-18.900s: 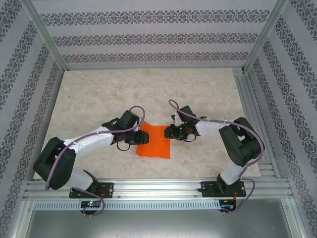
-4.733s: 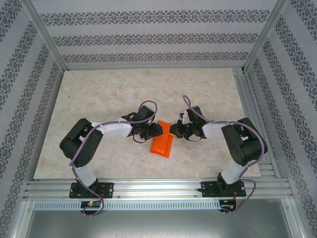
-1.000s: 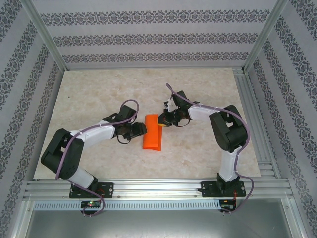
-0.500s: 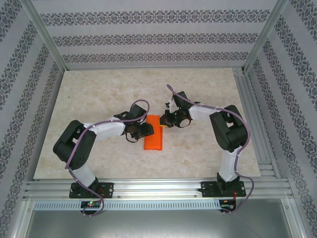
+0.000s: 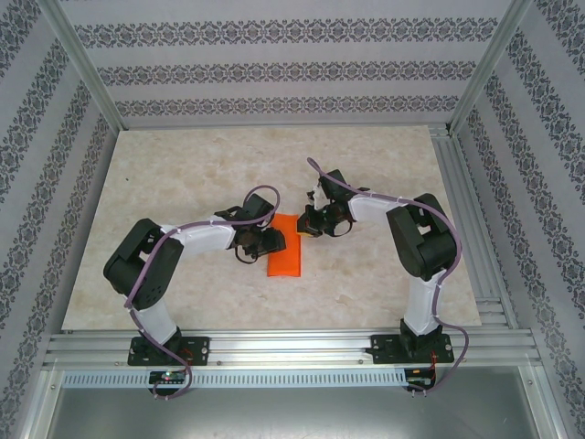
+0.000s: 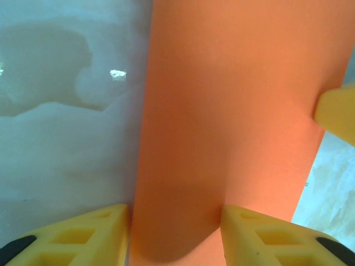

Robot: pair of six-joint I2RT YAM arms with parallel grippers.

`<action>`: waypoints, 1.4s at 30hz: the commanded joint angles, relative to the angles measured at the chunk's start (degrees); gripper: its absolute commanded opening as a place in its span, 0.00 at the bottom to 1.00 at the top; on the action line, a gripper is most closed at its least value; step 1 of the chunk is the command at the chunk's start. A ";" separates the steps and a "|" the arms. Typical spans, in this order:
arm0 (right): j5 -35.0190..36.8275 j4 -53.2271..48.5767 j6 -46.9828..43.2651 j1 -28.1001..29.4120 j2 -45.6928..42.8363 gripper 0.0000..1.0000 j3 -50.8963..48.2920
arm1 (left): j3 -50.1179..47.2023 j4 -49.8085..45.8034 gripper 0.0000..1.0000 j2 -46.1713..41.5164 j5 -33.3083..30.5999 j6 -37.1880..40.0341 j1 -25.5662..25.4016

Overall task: Fold a paper plane with a square sheet of paper (fold left side to right side)
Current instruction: First fold in half a square sheet of paper at the center of the table.

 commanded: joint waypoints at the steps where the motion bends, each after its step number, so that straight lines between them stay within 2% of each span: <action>1: 1.90 -1.12 -1.83 -0.83 1.17 0.05 0.27 | 1.27 -0.07 0.50 0.50 -0.61 -0.05 -0.66; 9: 3.00 -2.01 -2.47 -0.88 2.21 0.05 0.97 | 1.50 0.04 0.51 1.06 -0.57 -0.15 -0.75; 26: 1.80 0.43 -1.20 -0.88 3.37 0.08 1.50 | 2.37 -0.53 0.45 3.09 -1.67 -0.86 -1.28; 34: 2.99 0.52 -1.16 -1.41 0.43 0.27 0.24 | 2.63 -0.62 0.45 3.57 -2.76 -2.04 -1.29; 39: 4.65 0.64 -1.67 -2.64 -4.10 0.34 -3.52 | 3.08 -0.78 0.46 3.88 -2.77 -2.40 -1.28; 42: 5.41 -0.06 -2.73 -3.53 -6.23 0.35 -5.73 | 3.29 -0.72 0.47 3.77 -2.69 -2.70 -1.30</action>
